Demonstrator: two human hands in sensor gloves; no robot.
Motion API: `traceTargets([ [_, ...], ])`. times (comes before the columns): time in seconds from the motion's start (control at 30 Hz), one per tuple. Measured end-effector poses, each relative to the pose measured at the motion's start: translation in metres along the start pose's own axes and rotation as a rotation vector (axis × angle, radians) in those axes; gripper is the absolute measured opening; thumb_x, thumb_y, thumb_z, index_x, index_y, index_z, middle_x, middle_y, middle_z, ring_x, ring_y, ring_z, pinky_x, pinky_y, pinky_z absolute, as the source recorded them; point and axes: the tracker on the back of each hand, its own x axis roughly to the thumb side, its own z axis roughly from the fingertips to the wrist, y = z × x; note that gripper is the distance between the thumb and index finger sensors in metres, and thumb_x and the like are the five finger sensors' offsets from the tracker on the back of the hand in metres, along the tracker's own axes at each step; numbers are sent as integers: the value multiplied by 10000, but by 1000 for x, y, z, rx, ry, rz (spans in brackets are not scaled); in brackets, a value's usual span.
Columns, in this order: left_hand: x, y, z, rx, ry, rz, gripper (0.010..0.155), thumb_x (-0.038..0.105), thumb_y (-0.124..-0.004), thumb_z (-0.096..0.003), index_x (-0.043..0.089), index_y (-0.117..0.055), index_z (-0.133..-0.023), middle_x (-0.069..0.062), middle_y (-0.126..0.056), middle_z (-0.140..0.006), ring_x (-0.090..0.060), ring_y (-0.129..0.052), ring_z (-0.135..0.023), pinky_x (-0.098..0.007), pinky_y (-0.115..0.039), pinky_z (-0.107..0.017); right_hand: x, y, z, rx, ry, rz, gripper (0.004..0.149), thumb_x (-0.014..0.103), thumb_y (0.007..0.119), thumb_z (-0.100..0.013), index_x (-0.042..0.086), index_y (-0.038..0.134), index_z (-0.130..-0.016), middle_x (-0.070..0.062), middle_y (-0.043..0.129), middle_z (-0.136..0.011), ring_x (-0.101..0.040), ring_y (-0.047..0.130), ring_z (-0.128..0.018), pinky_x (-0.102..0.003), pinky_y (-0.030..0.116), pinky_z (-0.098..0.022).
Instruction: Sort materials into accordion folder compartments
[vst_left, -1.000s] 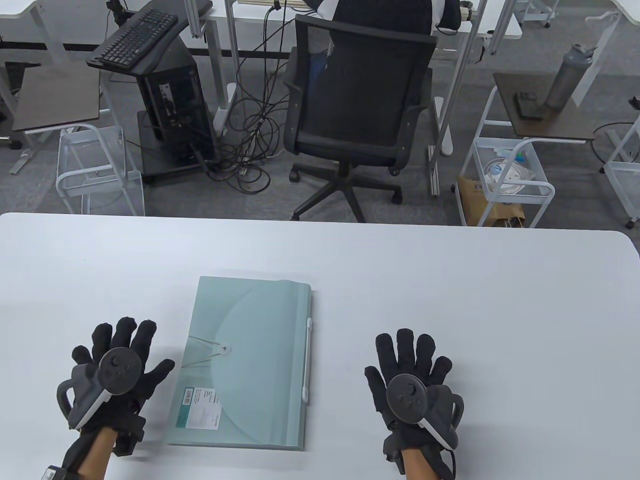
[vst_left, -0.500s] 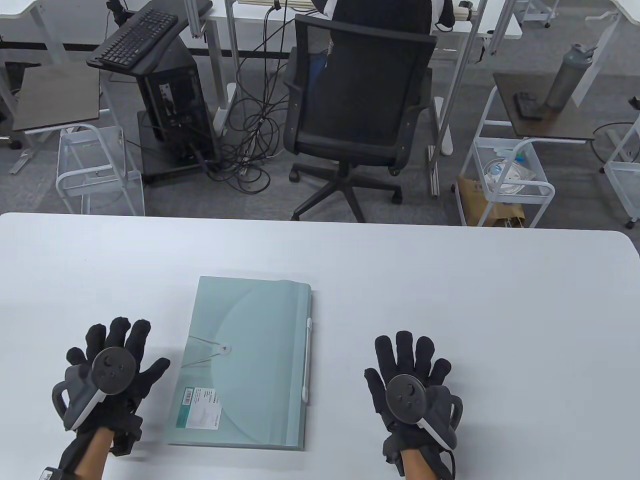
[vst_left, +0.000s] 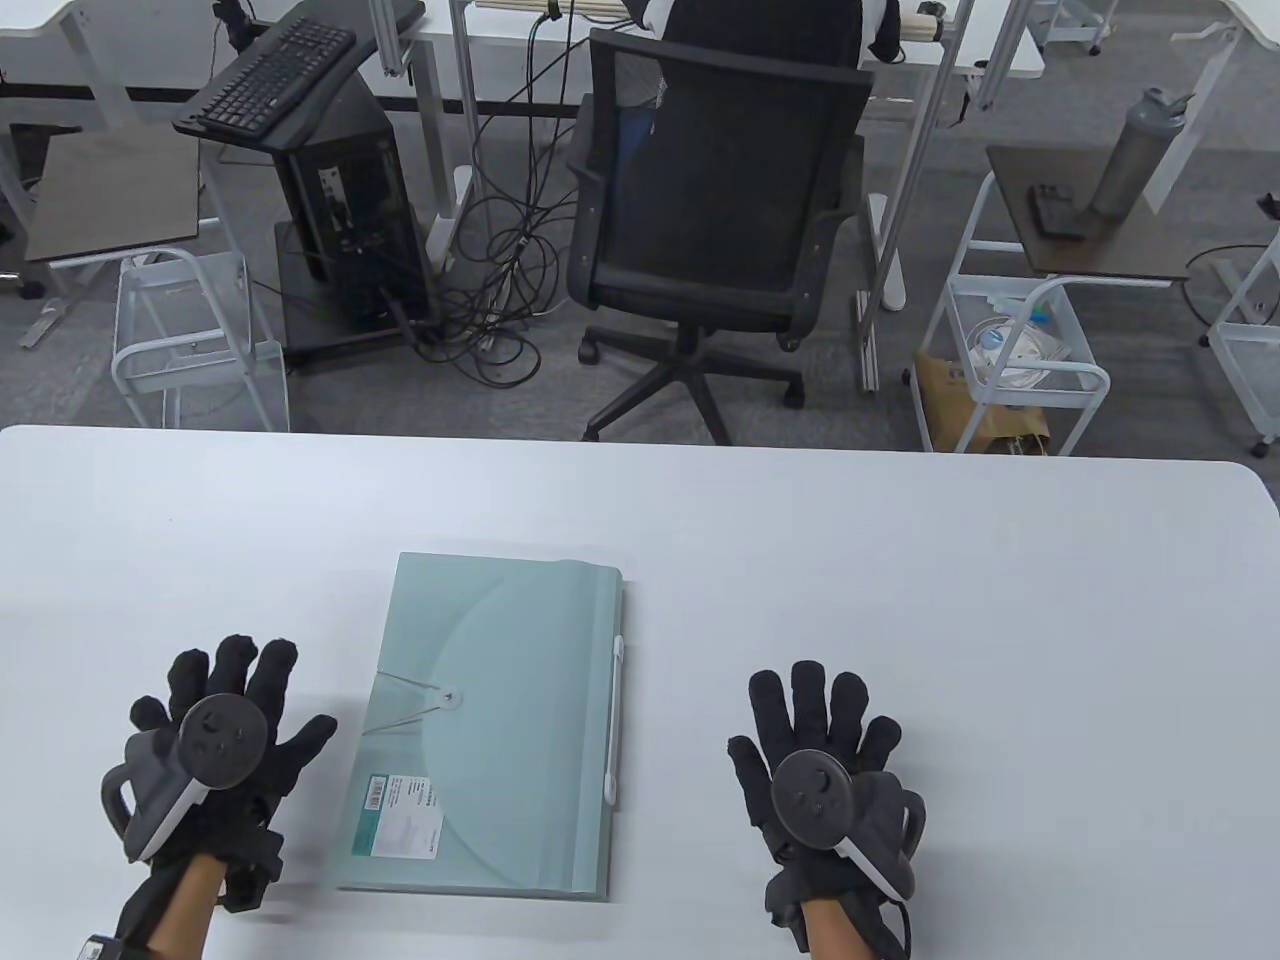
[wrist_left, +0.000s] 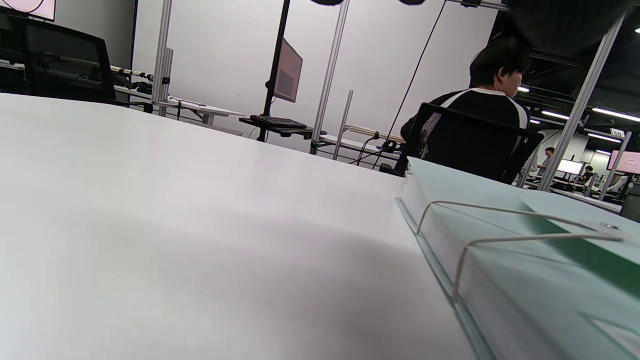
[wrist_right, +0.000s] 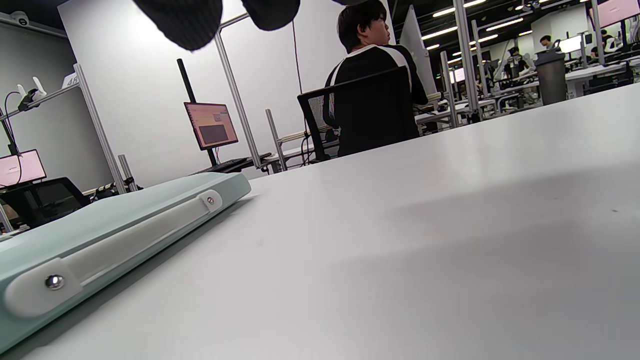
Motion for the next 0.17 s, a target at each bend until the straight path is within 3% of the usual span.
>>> traceTargets([
  [0.17, 0, 0, 0, 0, -2, 0, 821, 725, -665, -386, 523, -255, -1067, 57, -208, -1229, -354, -106, -1084, -721, -162, -701, 1, 0, 0, 4, -3, 2, 603, 428, 601, -674, 192, 354, -1171, -211, 168, -1225, -557, 10, -1009, -788, 51, -642],
])
